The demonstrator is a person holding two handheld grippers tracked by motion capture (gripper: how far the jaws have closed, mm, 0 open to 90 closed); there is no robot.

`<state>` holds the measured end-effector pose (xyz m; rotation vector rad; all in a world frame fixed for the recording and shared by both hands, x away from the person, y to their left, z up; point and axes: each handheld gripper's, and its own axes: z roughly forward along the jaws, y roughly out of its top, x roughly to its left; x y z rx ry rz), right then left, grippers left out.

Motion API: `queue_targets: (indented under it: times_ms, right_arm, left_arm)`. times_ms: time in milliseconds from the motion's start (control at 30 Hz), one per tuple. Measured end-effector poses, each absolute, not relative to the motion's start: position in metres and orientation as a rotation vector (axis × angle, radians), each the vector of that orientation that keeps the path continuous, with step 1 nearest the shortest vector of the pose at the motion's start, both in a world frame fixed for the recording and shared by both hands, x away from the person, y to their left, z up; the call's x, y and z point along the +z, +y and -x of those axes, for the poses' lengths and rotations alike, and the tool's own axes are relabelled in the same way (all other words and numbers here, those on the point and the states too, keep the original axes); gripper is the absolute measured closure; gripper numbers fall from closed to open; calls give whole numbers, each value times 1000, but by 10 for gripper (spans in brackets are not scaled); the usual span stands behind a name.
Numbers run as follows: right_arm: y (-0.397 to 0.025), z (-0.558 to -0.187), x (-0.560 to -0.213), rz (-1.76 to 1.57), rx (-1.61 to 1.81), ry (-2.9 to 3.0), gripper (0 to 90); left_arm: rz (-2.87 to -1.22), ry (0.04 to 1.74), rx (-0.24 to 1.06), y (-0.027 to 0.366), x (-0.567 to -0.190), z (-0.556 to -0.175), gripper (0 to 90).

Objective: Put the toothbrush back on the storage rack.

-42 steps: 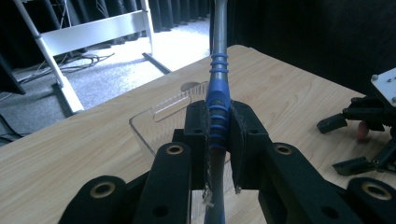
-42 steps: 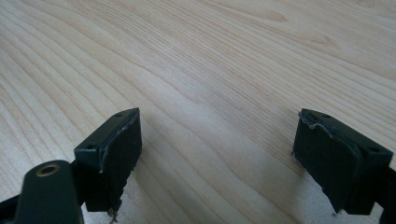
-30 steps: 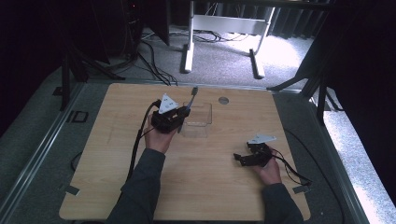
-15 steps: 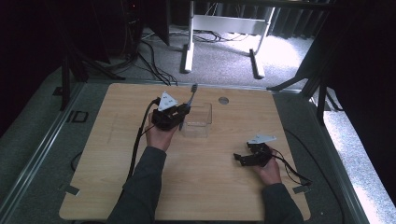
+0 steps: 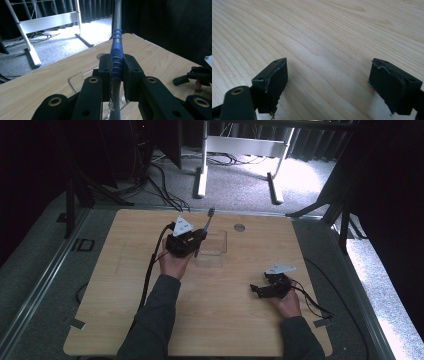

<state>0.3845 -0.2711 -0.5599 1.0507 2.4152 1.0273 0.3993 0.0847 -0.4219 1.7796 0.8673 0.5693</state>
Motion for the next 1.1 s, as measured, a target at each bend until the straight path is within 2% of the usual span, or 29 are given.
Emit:
queue_targets:
  times_ms: [1100]
  right_arm:
    - [-271,-386,-560,-1059,1024,2409,151]
  left_arm:
    - [-1769,803,570,69,-428,-417,787]
